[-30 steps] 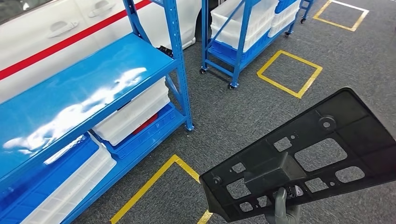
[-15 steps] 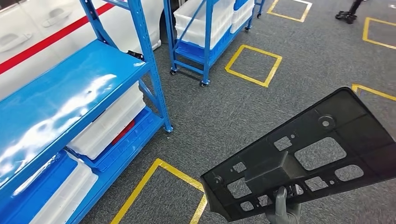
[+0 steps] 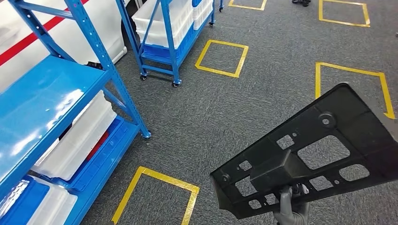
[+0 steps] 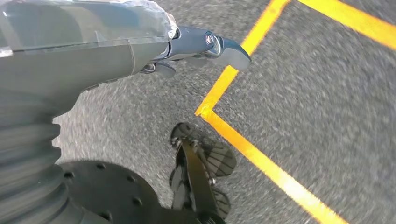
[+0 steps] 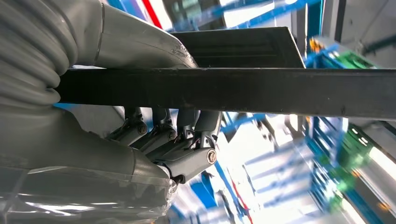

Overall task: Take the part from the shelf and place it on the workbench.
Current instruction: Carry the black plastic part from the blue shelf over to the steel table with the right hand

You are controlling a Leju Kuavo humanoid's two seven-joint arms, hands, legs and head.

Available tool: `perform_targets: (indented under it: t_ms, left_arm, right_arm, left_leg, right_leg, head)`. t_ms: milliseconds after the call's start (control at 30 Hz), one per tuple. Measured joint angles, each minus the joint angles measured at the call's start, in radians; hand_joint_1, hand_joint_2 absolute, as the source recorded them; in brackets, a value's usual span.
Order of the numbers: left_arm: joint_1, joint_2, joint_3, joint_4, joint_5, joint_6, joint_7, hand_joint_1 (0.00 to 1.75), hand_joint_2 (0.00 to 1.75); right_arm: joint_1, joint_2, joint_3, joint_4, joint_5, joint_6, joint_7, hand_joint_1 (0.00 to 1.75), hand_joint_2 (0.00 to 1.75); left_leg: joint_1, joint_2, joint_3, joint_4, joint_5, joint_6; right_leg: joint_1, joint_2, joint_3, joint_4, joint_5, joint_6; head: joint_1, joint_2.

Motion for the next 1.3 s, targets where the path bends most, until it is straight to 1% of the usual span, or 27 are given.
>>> perform_targets:
  t_ms: [33, 67, 100, 167, 233, 300, 400, 433, 533, 567, 633, 667, 700, 767, 800, 833, 867, 900, 967, 1033, 1067, 1100, 1133, 1167, 1200, 1233, 1300]
  left_arm:
    - [0.002, 0.000, -0.003, 0.000, -0.010, -0.008, -0.003, 0.00, 1.75]
    - [0.003, -0.001, -0.007, 0.000, -0.019, -0.014, -0.007, 0.00, 1.75]
    - [0.003, -0.002, -0.012, 0.000, -0.027, -0.019, -0.010, 0.00, 1.75]
    - [0.004, -0.006, -0.024, 0.001, -0.039, -0.024, -0.017, 0.00, 1.75]
    - [0.002, -0.014, -0.030, 0.002, -0.043, -0.027, -0.026, 0.00, 1.75]
    - [-0.008, -0.029, -0.032, 0.002, -0.044, -0.019, -0.030, 0.00, 1.75]
    - [-0.016, -0.046, -0.035, 0.002, -0.046, -0.008, -0.029, 0.00, 1.75]
    - [-0.017, -0.048, -0.035, 0.002, -0.047, -0.007, -0.029, 0.00, 1.75]
    - [-0.017, -0.049, -0.035, 0.002, -0.046, -0.007, -0.029, 0.00, 1.75]
    - [-0.017, -0.051, -0.036, 0.002, -0.046, -0.007, -0.029, 0.00, 1.75]
    - [-0.016, -0.057, -0.040, 0.002, -0.046, -0.007, -0.028, 0.00, 1.75]
    - [-0.015, -0.061, -0.043, 0.002, -0.046, -0.007, -0.027, 0.00, 1.75]
    - [-0.013, -0.062, -0.047, 0.002, -0.050, -0.014, -0.026, 0.00, 1.75]
    - [-0.009, -0.059, -0.055, 0.002, -0.060, -0.032, -0.023, 0.00, 1.75]
    - [-0.007, -0.055, -0.058, 0.002, -0.066, -0.043, -0.022, 0.00, 1.75]
    - [-0.006, -0.050, -0.061, 0.002, -0.070, -0.048, -0.023, 0.00, 1.75]
    - [-0.005, -0.046, -0.065, 0.002, -0.074, -0.051, -0.024, 0.00, 1.75]
    - [-0.005, -0.041, -0.068, 0.002, -0.078, -0.053, -0.024, 0.00, 1.75]
    - [-0.003, -0.035, -0.076, 0.002, -0.084, -0.051, -0.026, 0.00, 1.75]
    - [0.000, -0.030, -0.081, 0.003, -0.092, -0.041, -0.027, 0.00, 1.75]
    - [0.001, -0.029, -0.085, 0.003, -0.097, -0.032, -0.028, 0.00, 1.75]
    - [0.003, -0.027, -0.090, 0.003, -0.105, -0.022, -0.028, 0.00, 1.75]
    - [0.004, -0.026, -0.095, 0.004, -0.111, -0.012, -0.030, 0.00, 1.75]
    - [0.005, -0.025, -0.100, 0.004, -0.115, -0.006, -0.031, 0.00, 1.75]
    - [0.005, -0.024, -0.103, 0.004, -0.118, -0.001, -0.033, 0.00, 1.75]
    - [0.005, -0.022, -0.106, 0.004, -0.118, 0.000, -0.034, 0.00, 1.75]
    - [0.006, -0.020, -0.107, 0.004, -0.118, -0.003, -0.035, 0.00, 1.75]
  right_arm:
    - [0.007, 0.001, -0.015, -0.012, 0.002, 0.002, 0.000, 1.75, 1.75]
    - [0.017, 0.003, -0.031, -0.025, 0.004, 0.007, 0.000, 1.75, 1.75]
    - [0.026, 0.006, -0.047, -0.038, 0.006, 0.015, 0.000, 1.75, 1.75]
    - [0.041, 0.015, -0.077, -0.062, 0.010, 0.035, 0.000, 1.75, 1.75]
    - [0.047, 0.021, -0.093, -0.074, 0.011, 0.049, -0.001, 1.75, 1.75]
    - [0.053, 0.023, -0.099, -0.081, 0.014, 0.047, -0.001, 1.75, 1.75]
    - [0.062, 0.025, -0.109, -0.089, 0.018, 0.040, 0.000, 1.75, 1.75]
    - [0.063, 0.025, -0.110, -0.089, 0.018, 0.040, 0.000, 1.75, 1.75]
    - [0.063, 0.025, -0.110, -0.090, 0.018, 0.040, 0.000, 1.75, 1.75]
    - [0.063, 0.025, -0.111, -0.091, 0.018, 0.040, 0.000, 1.75, 1.75]
    - [0.062, 0.025, -0.113, -0.095, 0.016, 0.040, -0.001, 1.75, 1.75]
    - [0.064, 0.025, -0.114, -0.098, 0.014, 0.040, -0.001, 1.75, 1.75]
    - [0.071, 0.027, -0.122, -0.104, 0.014, 0.042, -0.001, 1.75, 1.75]
    - [0.090, 0.033, -0.144, -0.122, 0.018, 0.046, -0.001, 1.75, 1.75]
    - [0.099, 0.038, -0.156, -0.133, 0.021, 0.048, -0.001, 1.75, 1.75]
    - [0.105, 0.043, -0.165, -0.142, 0.024, 0.049, -0.001, 1.75, 1.75]
    - [0.110, 0.047, -0.172, -0.149, 0.027, 0.048, -0.001, 1.75, 1.75]
    - [0.116, 0.051, -0.179, -0.155, 0.030, 0.047, -0.001, 1.75, 1.75]
    - [0.123, 0.059, -0.189, -0.164, 0.034, 0.042, -0.002, 1.75, 1.75]
    - [0.125, 0.068, -0.193, -0.172, 0.036, 0.032, -0.002, 1.75, 1.75]
    - [0.127, 0.072, -0.195, -0.175, 0.038, 0.025, -0.002, 1.75, 1.75]
    - [0.131, 0.075, -0.196, -0.180, 0.042, 0.018, -0.002, 1.75, 1.75]
    - [0.136, 0.078, -0.198, -0.186, 0.045, 0.011, -0.002, 1.75, 1.75]
    - [0.140, 0.080, -0.201, -0.192, 0.049, 0.007, -0.002, 1.75, 1.75]
    - [0.143, 0.083, -0.203, -0.198, 0.051, 0.003, -0.002, 1.75, 1.75]
    - [0.146, 0.086, -0.206, -0.204, 0.052, 0.000, -0.002, 1.75, 1.75]
    - [0.149, 0.091, -0.209, -0.214, 0.057, -0.003, -0.003, 1.75, 1.75]
  left_leg:
    - [0.000, -0.002, -0.009, 0.018, 0.005, 0.002]
    - [0.000, -0.005, 0.000, -0.003, 0.030, 0.005]
    - [0.000, -0.012, 0.024, -0.058, 0.067, 0.009]
    - [0.001, -0.062, 0.081, -0.190, 0.126, 0.019]
    - [-0.001, -0.097, 0.106, -0.253, 0.141, 0.026]
    - [-0.002, -0.079, 0.109, -0.266, 0.147, 0.034]
    - [0.002, -0.047, 0.114, -0.285, 0.162, 0.048]
    - [0.001, -0.043, 0.115, -0.286, 0.163, 0.049]
    - [0.001, -0.042, 0.115, -0.288, 0.164, 0.050]
    - [0.001, -0.040, 0.114, -0.289, 0.165, 0.052]
    - [-0.002, -0.023, 0.112, -0.291, 0.168, 0.058]
    - [-0.004, -0.008, 0.110, -0.291, 0.168, 0.060]
    - [-0.006, 0.019, 0.107, -0.289, 0.167, 0.059]
    - [-0.011, 0.072, 0.107, -0.281, 0.159, 0.048]
    - [-0.013, 0.094, 0.108, -0.278, 0.155, 0.040]
    - [-0.015, 0.105, 0.112, -0.277, 0.153, 0.033]
    - [-0.015, 0.116, 0.115, -0.278, 0.151, 0.028]
    - [-0.012, 0.116, 0.116, -0.275, 0.147, 0.022]
    - [-0.006, 0.072, 0.099, -0.226, 0.107, 0.012]
    - [-0.001, 0.014, 0.044, -0.098, 0.034, 0.006]
    - [0.000, 0.003, 0.015, -0.031, 0.006, 0.004]
    - [0.000, -0.002, -0.003, 0.011, -0.004, 0.003]
    - [0.000, -0.004, -0.004, 0.013, 0.009, 0.003]
    - [0.000, -0.008, 0.015, -0.026, 0.040, 0.005]
    - [0.002, -0.019, 0.046, -0.094, 0.080, 0.007]
    - [0.003, -0.041, 0.078, -0.164, 0.110, 0.010]
    - [0.005, -0.077, 0.114, -0.251, 0.136, 0.016]
  right_leg:
    - [0.002, 0.014, 0.000, 0.001, 0.001, 0.000]
    - [0.003, 0.028, 0.001, 0.001, 0.001, 0.000]
    - [0.003, 0.043, 0.002, 0.002, 0.002, 0.001]
    - [0.003, 0.072, 0.001, 0.004, 0.005, 0.007]
    - [-0.002, 0.097, -0.008, 0.005, 0.012, 0.019]
    - [-0.007, 0.119, -0.016, 0.002, 0.020, 0.034]
    - [-0.003, 0.099, -0.024, 0.010, 0.016, 0.045]
    - [-0.002, 0.088, -0.026, 0.013, 0.013, 0.044]
    - [-0.001, 0.081, -0.028, 0.016, 0.010, 0.044]
    - [0.000, 0.067, -0.033, 0.027, 0.000, 0.044]
    - [0.002, 0.026, -0.064, 0.096, -0.045, 0.047]
    - [0.001, 0.005, -0.093, 0.159, -0.078, 0.050]
    - [-0.003, -0.016, -0.087, 0.165, -0.077, 0.054]
    - [-0.005, -0.076, -0.029, 0.085, -0.044, 0.054]
    - [-0.004, -0.097, 0.013, 0.013, -0.015, 0.050]
    - [0.001, -0.105, 0.023, -0.009, -0.014, 0.043]
    - [0.001, -0.090, 0.022, -0.011, -0.012, 0.037]
    - [-0.001, -0.079, 0.022, -0.014, -0.009, 0.031]
    - [-0.006, -0.055, 0.022, -0.021, -0.002, 0.018]
    - [-0.005, -0.029, 0.017, -0.022, 0.003, 0.009]
    - [-0.004, -0.014, 0.015, -0.021, 0.004, 0.007]
    - [-0.003, 0.001, 0.014, -0.020, 0.005, 0.007]
    - [-0.002, 0.017, 0.013, -0.018, 0.005, 0.007]
    - [-0.002, 0.033, 0.013, -0.015, 0.005, 0.008]
    - [-0.002, 0.049, 0.013, -0.013, 0.005, 0.009]
    - [-0.001, 0.063, 0.013, -0.009, 0.005, 0.012]
    - [-0.001, 0.087, 0.006, -0.004, 0.008, 0.022]
  head:
    - [0.000, 0.000]
    - [0.000, 0.000]
    - [0.000, 0.000]
    - [0.000, 0.000]
    - [0.000, 0.000]
    - [0.000, 0.000]
    - [0.000, 0.000]
    - [0.000, 0.000]
    - [0.000, 0.000]
    - [0.000, 0.000]
    - [0.001, 0.000]
    - [0.001, 0.000]
    - [0.001, 0.000]
    - [0.000, 0.000]
    - [0.000, 0.000]
    - [0.000, 0.000]
    - [0.000, 0.000]
    - [0.000, 0.000]
    - [0.000, 0.000]
    - [0.000, 0.000]
    - [0.000, 0.000]
    - [0.000, 0.000]
    - [0.000, 0.000]
    - [0.000, 0.000]
    - [0.000, 0.000]
    - [0.000, 0.000]
    - [0.000, 0.000]
